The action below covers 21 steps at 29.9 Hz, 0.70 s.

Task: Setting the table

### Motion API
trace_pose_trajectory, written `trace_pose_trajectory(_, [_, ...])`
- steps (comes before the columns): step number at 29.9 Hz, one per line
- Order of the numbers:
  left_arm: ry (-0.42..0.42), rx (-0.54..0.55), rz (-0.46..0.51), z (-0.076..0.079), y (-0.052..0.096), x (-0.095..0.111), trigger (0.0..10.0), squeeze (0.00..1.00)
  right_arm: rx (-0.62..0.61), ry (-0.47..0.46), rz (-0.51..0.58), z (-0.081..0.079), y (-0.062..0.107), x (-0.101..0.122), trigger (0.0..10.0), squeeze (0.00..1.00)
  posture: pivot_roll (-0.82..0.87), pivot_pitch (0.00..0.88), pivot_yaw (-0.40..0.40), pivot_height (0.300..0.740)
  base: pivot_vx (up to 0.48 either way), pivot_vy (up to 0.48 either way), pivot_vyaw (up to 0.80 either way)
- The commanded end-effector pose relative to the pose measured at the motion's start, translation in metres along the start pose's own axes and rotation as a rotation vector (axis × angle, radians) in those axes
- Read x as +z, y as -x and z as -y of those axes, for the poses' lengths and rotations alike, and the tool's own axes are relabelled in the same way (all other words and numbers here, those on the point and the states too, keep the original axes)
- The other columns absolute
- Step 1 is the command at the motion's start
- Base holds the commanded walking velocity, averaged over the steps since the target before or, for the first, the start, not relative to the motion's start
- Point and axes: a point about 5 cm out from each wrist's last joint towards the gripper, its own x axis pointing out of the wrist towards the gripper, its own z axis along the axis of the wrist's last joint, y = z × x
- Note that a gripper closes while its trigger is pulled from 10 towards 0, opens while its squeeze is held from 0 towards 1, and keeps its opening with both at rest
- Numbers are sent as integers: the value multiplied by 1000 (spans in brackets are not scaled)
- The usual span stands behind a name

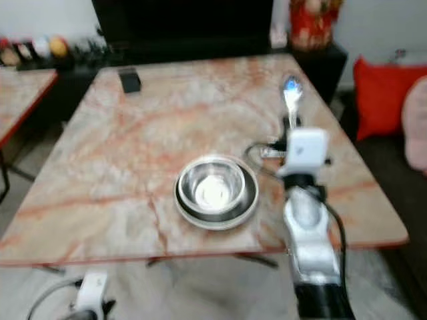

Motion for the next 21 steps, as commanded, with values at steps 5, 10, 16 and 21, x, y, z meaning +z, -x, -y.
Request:
trace_pose_trajectory(5, [-7,31,-35,-12,3,-10,10000,0,12,6,-3,-5,-4,5,10000,0,-78,0,60,740,0,0,0])
trace_pose_trajectory(10, [-5,29,-36,-12,3,-10,10000,0,-36,84,-156,12,-5,-11,10000,0,-81,0,59,740,0,0,0])
trace_pose_trajectory(16, [-5,29,-39,-12,2,-9,10000,0,-47,102,-324,32,-1,-27,10000,0,-86,0,59,740,0,0,0])
trace_pose_trajectory(21, [-6,25,-42,-12,2,-9,10000,0,-3,82,-422,29,10,-38,10000,0,-90,0,61,740,0,0,0])
